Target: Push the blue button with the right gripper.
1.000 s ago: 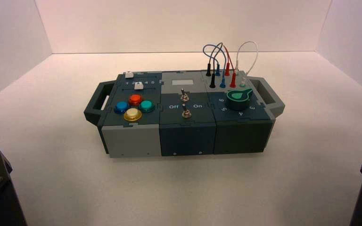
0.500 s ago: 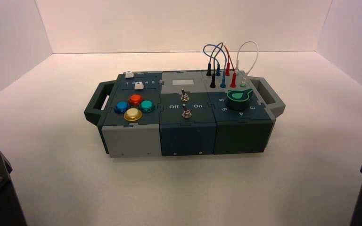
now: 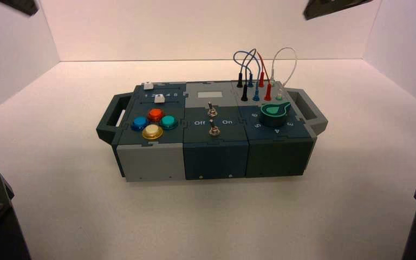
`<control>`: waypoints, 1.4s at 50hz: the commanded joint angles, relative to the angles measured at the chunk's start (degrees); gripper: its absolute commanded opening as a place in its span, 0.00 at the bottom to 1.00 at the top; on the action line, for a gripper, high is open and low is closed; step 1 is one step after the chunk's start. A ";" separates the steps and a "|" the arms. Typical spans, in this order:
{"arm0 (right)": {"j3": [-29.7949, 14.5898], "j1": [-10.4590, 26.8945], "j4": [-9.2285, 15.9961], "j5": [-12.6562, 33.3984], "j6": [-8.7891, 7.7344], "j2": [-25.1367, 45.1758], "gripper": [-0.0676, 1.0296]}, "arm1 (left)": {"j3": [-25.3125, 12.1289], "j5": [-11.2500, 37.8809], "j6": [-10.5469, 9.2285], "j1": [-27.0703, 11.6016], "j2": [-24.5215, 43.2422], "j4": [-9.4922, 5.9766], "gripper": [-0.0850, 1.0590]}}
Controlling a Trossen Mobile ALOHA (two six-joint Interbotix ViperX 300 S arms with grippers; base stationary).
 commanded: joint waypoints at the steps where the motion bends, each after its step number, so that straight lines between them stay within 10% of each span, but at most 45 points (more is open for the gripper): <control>1: -4.31 4.22 1.14 0.00 0.00 5.27 0.04 | -1.05 2.02 0.09 -0.26 0.09 -0.18 0.05; 9: -11.43 11.87 1.85 0.44 0.09 17.84 0.04 | -1.41 2.37 0.18 -0.26 0.18 0.70 0.05; 26: -28.04 21.88 3.08 3.34 0.18 39.11 0.04 | -1.14 2.29 -0.79 2.46 2.29 8.61 0.05; 70: -42.71 23.73 4.48 6.50 -0.09 59.85 0.04 | -0.79 1.14 -0.70 2.81 3.34 8.70 0.05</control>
